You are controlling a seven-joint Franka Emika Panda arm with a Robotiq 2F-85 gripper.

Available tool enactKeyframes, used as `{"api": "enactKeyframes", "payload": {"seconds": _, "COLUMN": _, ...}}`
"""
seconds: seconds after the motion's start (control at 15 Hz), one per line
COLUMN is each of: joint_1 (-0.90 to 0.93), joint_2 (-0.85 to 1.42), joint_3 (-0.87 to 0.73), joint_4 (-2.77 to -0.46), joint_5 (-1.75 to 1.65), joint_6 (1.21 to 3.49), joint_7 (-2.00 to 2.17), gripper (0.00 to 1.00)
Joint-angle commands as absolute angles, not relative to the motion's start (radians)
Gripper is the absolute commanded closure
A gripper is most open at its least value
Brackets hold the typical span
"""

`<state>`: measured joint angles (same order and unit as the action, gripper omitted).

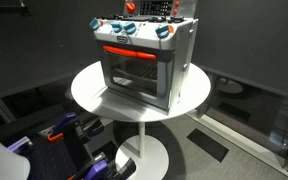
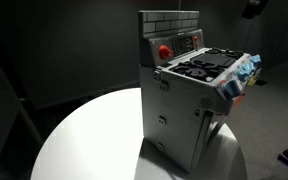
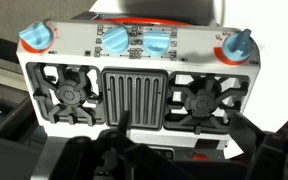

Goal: Press the top button on the right side of the stove.

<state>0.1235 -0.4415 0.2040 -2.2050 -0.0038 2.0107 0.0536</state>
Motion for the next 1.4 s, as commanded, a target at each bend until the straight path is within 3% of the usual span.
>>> {"api": "enactKeyframes", "payload": {"seconds": 0.0, "joint_1": 0.135, "joint_2": -0.440, "joint_3": 0.195, "joint_4": -2.202, "joint_5": -0.009, "joint_6": 2.008, "joint_7": 0.058, "gripper": 0.00}}
{"api": "enactKeyframes", "payload": {"seconds": 0.93, "joint_1": 0.050, "joint_2": -0.263, "joint_3": 0.209, "joint_4": -2.064, "joint_5": -0.200, "joint_6": 2.191, "joint_7": 0.221, "gripper": 0.00}}
{"api": "enactKeyframes", "payload": {"seconds": 1.33, "joint_1": 0.015, "joint_2": -0.129, "joint_3": 0.186, "joint_4": -1.949, "joint_5": -0.283, "joint_6": 2.150, "joint_7": 0.374, "gripper": 0.00}}
